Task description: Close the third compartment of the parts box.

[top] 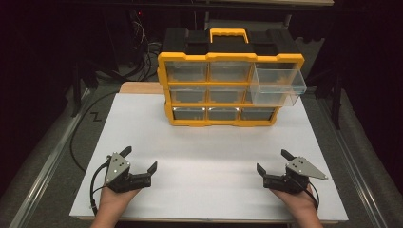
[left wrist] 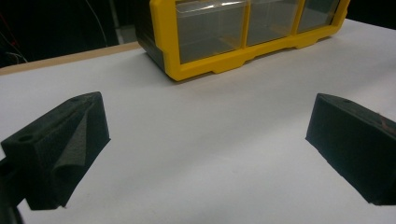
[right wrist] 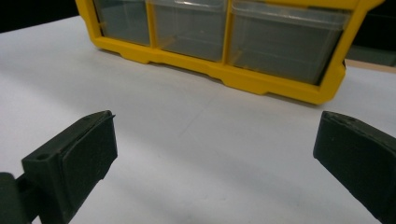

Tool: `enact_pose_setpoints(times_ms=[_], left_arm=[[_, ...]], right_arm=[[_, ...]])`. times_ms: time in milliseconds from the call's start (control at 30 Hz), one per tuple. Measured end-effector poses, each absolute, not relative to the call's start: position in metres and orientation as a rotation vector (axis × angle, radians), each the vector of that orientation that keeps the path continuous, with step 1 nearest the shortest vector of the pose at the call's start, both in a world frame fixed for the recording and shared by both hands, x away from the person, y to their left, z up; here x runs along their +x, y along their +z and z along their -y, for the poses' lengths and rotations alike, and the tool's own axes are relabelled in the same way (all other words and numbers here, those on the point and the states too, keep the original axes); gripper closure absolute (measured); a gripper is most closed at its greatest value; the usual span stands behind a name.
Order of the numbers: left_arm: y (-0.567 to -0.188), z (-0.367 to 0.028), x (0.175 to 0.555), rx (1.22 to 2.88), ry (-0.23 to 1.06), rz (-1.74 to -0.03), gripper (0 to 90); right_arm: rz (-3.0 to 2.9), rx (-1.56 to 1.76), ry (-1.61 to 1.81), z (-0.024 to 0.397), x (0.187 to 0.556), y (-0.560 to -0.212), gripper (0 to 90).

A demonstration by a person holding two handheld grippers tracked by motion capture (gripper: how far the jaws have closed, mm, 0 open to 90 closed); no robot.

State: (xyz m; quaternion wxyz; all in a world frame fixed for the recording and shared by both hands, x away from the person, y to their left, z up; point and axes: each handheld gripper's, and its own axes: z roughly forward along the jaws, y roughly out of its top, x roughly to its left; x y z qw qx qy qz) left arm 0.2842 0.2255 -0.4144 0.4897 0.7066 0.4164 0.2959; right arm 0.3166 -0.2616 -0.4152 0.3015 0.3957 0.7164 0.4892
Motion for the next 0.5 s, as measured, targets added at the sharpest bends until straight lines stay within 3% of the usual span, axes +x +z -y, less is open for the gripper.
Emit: enact_pose_setpoints(times_ms=[500], left_arm=[[-0.4155, -0.2232, 0.2841, 1.711, 0.689, -0.983, 0.1]], right_arm=[[-1.876, 1.081, 1.305, 0.2682, 0.3200, -0.4172, 0.9]])
